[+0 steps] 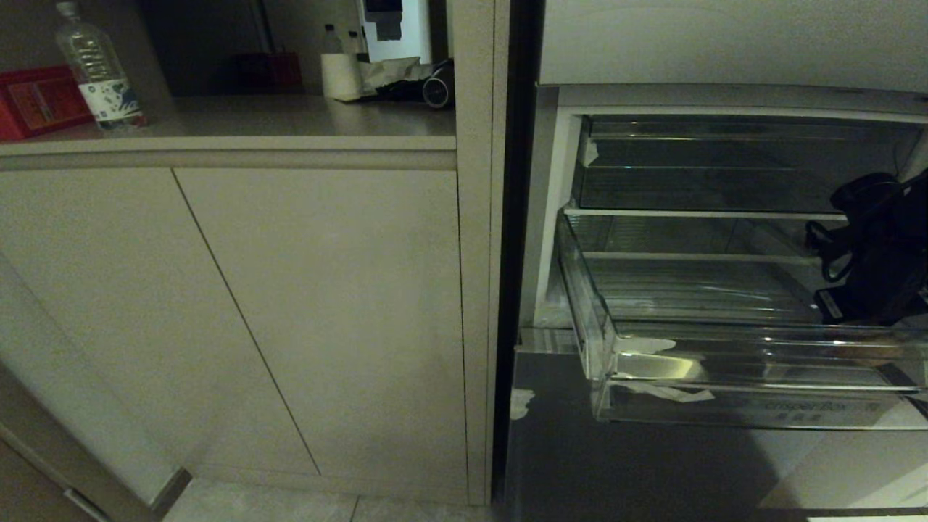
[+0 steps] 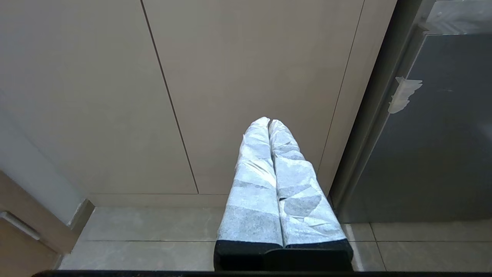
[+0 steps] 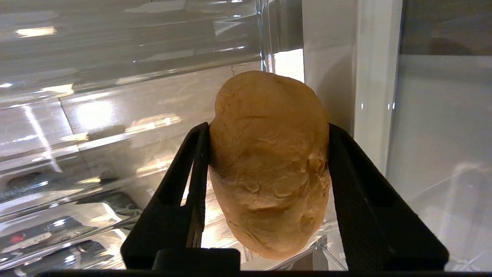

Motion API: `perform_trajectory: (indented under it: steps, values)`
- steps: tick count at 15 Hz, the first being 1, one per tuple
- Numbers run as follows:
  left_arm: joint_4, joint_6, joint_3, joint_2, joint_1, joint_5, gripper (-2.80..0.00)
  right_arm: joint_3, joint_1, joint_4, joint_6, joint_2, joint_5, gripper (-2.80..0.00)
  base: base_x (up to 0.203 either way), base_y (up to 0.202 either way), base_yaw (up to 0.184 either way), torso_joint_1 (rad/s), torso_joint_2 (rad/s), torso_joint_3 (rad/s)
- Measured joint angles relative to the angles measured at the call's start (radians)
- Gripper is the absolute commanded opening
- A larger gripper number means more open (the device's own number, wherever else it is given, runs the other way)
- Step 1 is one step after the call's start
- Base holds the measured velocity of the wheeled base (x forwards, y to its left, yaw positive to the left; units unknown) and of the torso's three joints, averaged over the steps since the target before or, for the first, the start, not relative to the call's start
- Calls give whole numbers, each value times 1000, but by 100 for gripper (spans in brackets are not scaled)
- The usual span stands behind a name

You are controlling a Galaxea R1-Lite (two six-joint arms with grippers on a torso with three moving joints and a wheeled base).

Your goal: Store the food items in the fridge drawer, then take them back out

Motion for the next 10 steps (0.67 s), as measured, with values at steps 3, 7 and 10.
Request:
perform_trajectory:
  steps: [3,7,10]
  values:
    - [0,0,0,0,0,0,-280,-12,20,-3,2,-8,5,-280,0,0,0,0,0,0]
    - [0,0,0,0,0,0,-280,-28,28,-8,5,-34,9,-280,0,0,0,0,0,0]
    - [0,0,0,0,0,0,-280,-31,29,-11,7,-64,14,-280,0,0,0,0,0,0]
